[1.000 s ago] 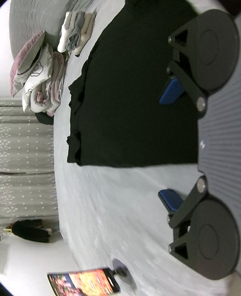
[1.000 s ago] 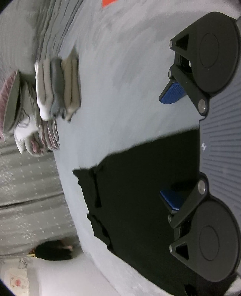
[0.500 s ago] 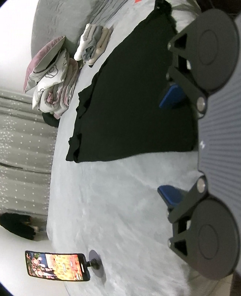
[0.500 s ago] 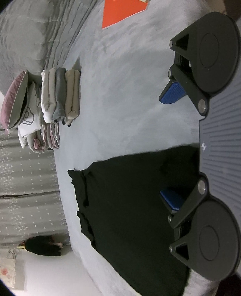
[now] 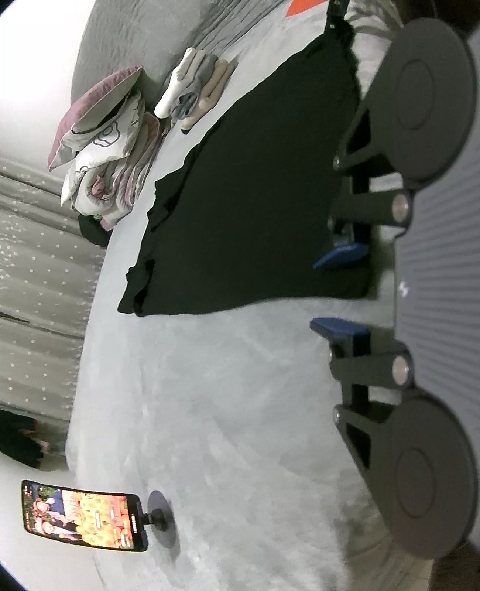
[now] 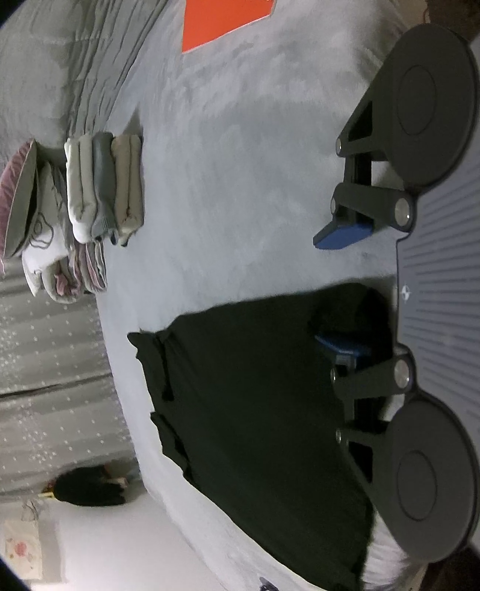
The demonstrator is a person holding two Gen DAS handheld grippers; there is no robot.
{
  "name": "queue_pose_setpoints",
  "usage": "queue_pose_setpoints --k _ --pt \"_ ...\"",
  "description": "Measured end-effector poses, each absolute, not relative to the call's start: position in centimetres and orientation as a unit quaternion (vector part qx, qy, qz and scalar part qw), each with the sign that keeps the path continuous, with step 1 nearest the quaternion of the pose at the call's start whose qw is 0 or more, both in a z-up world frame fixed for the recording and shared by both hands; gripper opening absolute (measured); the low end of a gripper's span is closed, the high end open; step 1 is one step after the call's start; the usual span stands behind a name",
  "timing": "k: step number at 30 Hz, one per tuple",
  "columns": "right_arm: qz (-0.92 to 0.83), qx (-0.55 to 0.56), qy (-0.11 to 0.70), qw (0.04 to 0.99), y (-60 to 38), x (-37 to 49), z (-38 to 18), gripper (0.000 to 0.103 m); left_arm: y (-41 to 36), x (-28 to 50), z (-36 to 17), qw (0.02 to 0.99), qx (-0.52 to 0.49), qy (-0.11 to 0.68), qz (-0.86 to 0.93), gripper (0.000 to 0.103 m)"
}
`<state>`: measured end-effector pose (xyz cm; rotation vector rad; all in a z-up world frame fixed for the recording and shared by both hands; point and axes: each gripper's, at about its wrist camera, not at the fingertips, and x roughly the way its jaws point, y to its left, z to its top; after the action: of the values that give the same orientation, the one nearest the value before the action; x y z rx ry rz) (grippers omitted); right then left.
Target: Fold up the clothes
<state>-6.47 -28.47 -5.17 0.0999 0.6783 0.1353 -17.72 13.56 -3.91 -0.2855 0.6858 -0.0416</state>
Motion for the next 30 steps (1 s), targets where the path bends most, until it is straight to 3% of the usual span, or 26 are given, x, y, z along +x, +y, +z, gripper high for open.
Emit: queue_pose_setpoints --k 12,24,27,30 --pt "0.078 0.066 0.343 0.934 -28.8 -6.6 -5.1 0.025 12.9 -17.7 -3.9 0.925 -0.138 0.352 -0.025 0.017" --pt "0.107 0.114 0.376 0.913 -29.8 -6.0 -4.6 0.024 14.5 -16.7 -4.0 0.891 -0.213 0.395 -0.066 0.007" --pt "0.122 0.141 0.390 0.902 -30.3 -5.6 -4.4 0.009 14.9 -16.0 -4.1 0.879 -0.236 0.406 -0.080 0.006" --pt "0.142 0.195 0.396 0.886 -31.2 -4.9 -4.0 0.008 15.6 -15.1 -4.0 0.864 -0.273 0.412 -0.098 0.006"
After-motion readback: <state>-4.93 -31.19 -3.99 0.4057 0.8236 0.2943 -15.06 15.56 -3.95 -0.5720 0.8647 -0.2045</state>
